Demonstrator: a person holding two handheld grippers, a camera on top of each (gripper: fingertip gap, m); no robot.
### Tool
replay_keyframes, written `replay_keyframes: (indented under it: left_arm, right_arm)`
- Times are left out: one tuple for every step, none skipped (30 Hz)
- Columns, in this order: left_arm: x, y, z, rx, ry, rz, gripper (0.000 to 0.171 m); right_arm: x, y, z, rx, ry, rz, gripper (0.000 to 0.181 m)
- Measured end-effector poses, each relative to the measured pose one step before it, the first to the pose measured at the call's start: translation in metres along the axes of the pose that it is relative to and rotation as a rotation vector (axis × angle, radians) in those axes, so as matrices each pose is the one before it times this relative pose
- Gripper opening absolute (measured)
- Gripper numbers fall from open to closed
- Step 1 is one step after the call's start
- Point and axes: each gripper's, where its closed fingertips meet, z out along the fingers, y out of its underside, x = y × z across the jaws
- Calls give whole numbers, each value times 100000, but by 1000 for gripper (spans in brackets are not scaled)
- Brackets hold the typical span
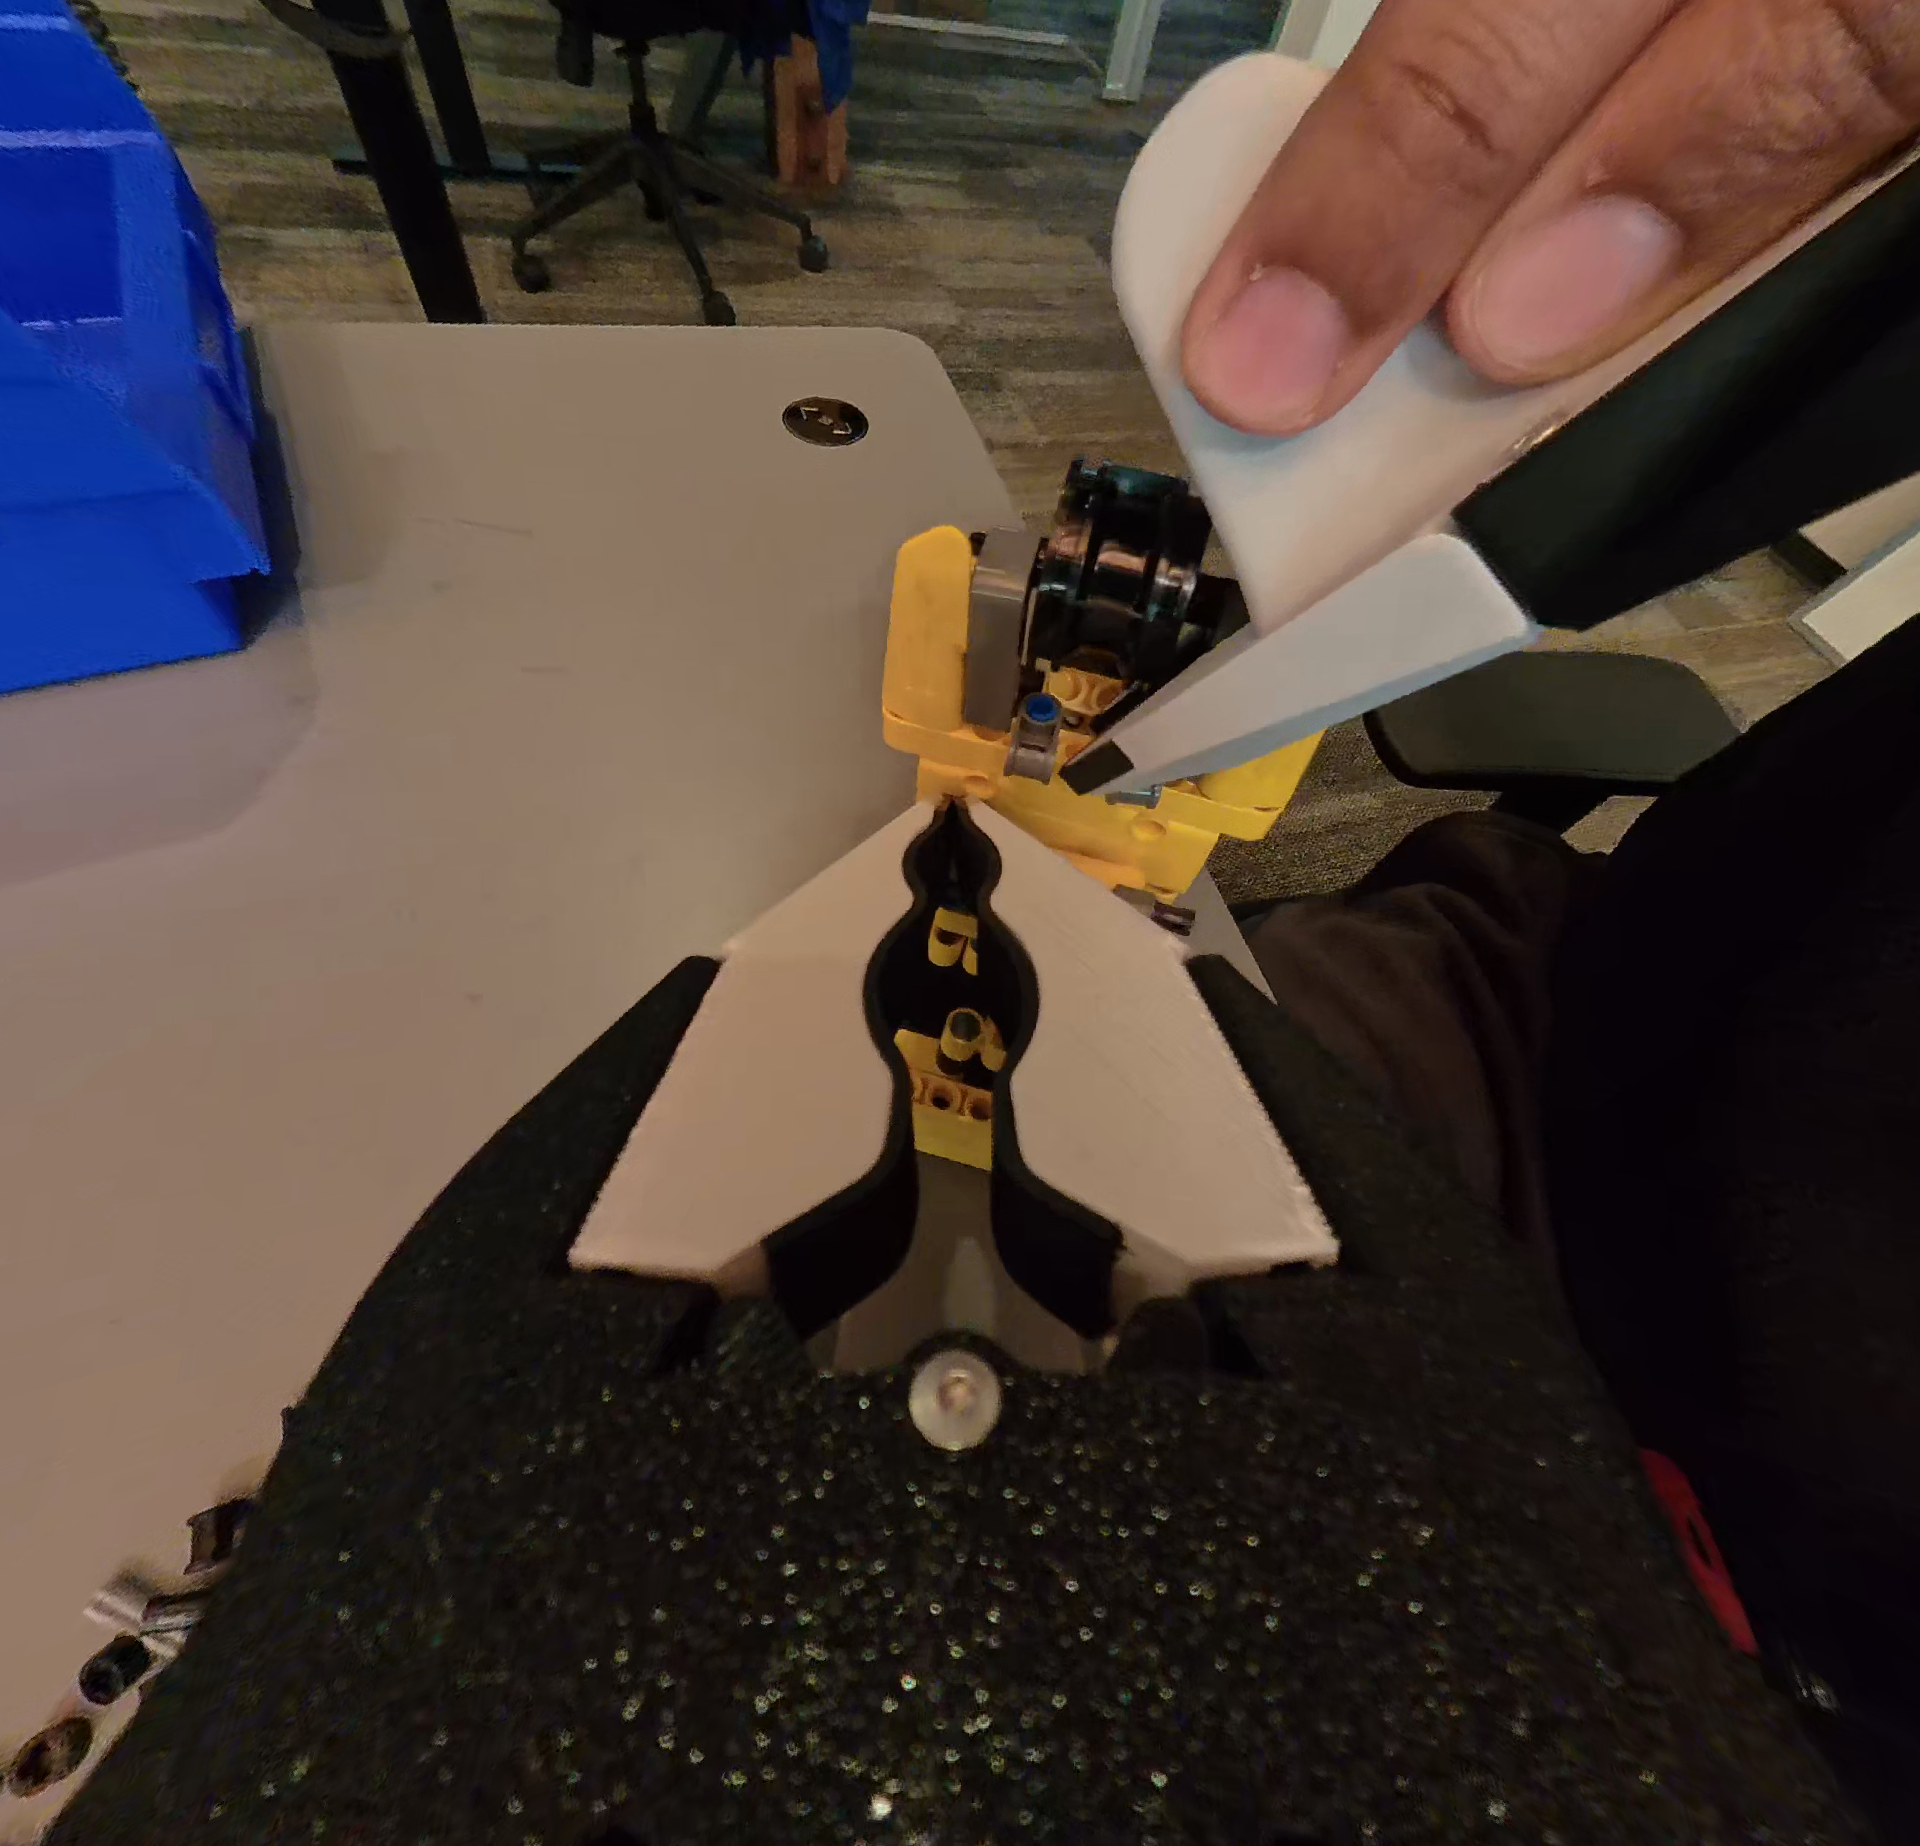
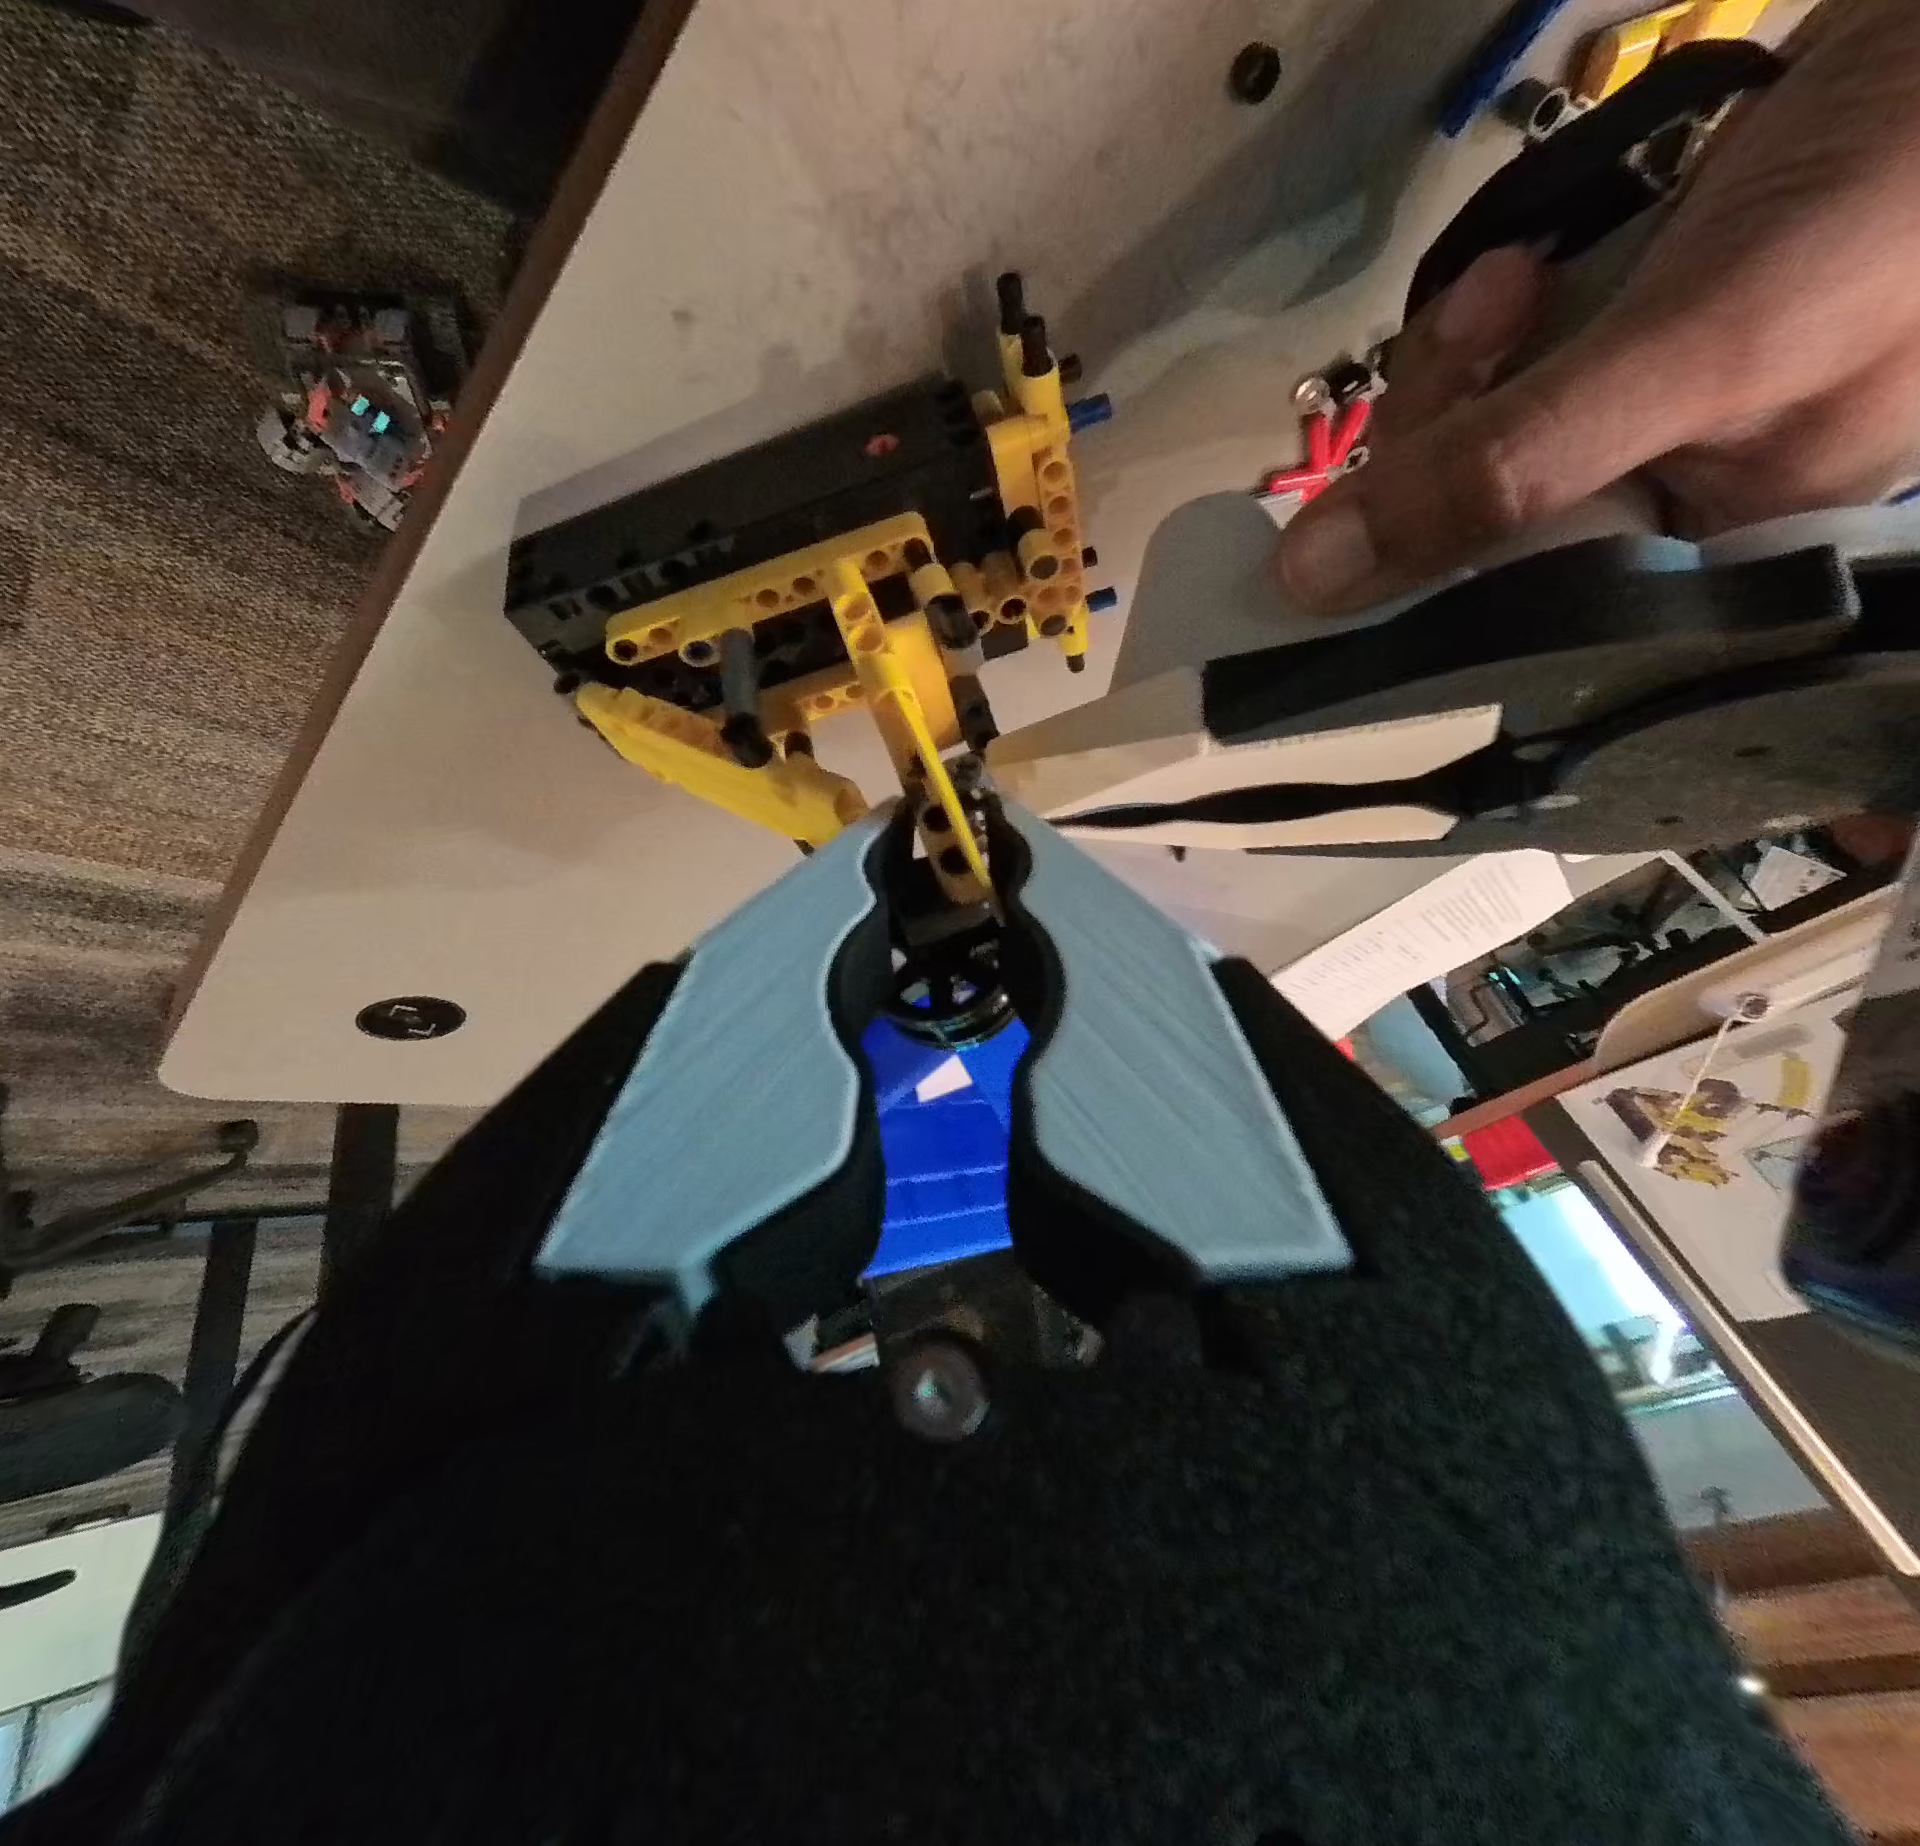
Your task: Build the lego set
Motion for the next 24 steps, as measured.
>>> replay_keyframes:
  left_arm:
    - [-2,15,-25,-235,-5,57,0]
    - [6,18,-30,-126,11,49,0]
    - [-16,1,-25,-36,12,-91,0]
    - [-24,32,-26,-197,-108,35,0]
    - [6,9,-38,2,18,149,0]
    - [17,8,-14,72,191,-60,0]
    - [6,3,3,110,217,-229,0]
    - [11,-5,-10,69,163,-58,0]
    - [38,2,0,174,275,-77,0]
    - [38,-1,0,262,367,-317,0]
    - [3,12,-27,197,228,-592,0]
    - [9,26,-55,123,429,-768,0]
    - [17,35,-74,-229,375,-409,0]
    - [6,38,-58,-148,137,-162,0]
    - [-1,31,-44,-97,-15,29,0]
    - [-11,15,-20,-42,-77,98,0]
    - [-4,10,-8,-39,-103,23,0]
    - [-4,9,-13,1,-108,58,0]
    - [-2,9,-7,100,-137,130,0]
    - [1,25,-33,-48,-101,98,0]
    - [12,21,-38,-120,-4,-19,0]
    - [17,50,-63,-201,101,-86,0]
    - [22,55,-88,-172,212,-255,0]
    - [23,71,-81,-326,358,-528,0]
  right_arm:
    - [1,14,-17,-426,442,-626,11]
    - [8,-23,14,-425,319,-423,11]
    - [17,-35,6,-506,336,-643,11]
    - [22,-22,28,-521,421,-715,11]
    - [15,-22,4,-420,320,-466,11]
    - [8,-39,3,-400,189,-417,11]
    - [-3,-19,-2,-591,222,-655,11]
    - [-8,-18,-5,-825,268,-683,11]
    - [-12,-38,-10,-937,256,-704,11]
    - [-2,-39,-24,-1074,411,-1166,11]
    - [23,-15,2,-1255,585,-1430,10]
    - [45,-21,-8,-1123,480,-985,11]
    - [50,-37,-5,-739,245,-333,11]
    - [59,-37,2,-325,113,-45,11]
    - [48,-30,10,-19,16,117,10]
    - [21,-13,11,140,-127,298,10]
    - [21,-9,15,184,-253,359,10]
    - [0,-14,3,108,-275,222,10]
    - [21,-21,10,-36,-201,-31,10]
    - [19,-27,2,-109,-147,-122,10]
    - [36,-36,-3,48,-172,99,10]
    - [56,-66,5,449,-249,724,10]
    - [70,-79,5,973,-462,1590,10]
    - [62,-86,9,1558,-737,2361,10]
